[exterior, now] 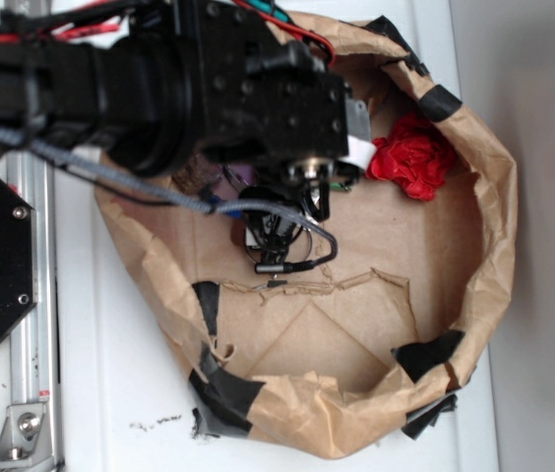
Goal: Grab the green block.
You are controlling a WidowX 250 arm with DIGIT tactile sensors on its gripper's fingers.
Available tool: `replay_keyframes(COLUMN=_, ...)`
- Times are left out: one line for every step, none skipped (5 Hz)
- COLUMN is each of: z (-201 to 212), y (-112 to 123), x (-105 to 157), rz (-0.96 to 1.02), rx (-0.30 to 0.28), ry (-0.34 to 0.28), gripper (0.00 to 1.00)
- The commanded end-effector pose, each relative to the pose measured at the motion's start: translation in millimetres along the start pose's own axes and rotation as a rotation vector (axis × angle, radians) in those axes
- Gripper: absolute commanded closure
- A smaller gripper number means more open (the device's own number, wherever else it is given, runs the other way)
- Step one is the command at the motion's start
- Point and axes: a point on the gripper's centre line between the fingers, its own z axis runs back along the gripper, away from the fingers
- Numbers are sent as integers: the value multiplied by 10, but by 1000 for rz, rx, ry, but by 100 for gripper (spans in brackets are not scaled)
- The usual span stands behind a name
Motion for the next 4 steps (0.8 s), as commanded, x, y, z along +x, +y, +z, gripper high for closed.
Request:
replay_keyframes(z=107, y=28, x=118, rz=-2, rx=-41, ry=-73, gripper=0)
replay_keyframes(z=125, y=15, x=121, rz=-13, rx=-22, ry=-66, gripper=0)
replay_keyframes(z=105, y=28, x=113, rz=-24, rx=10, ry=-53, gripper=0)
replay_keyframes(z=128, y=59, x=127, rz=-19, rx=-2, ry=-45, gripper=29)
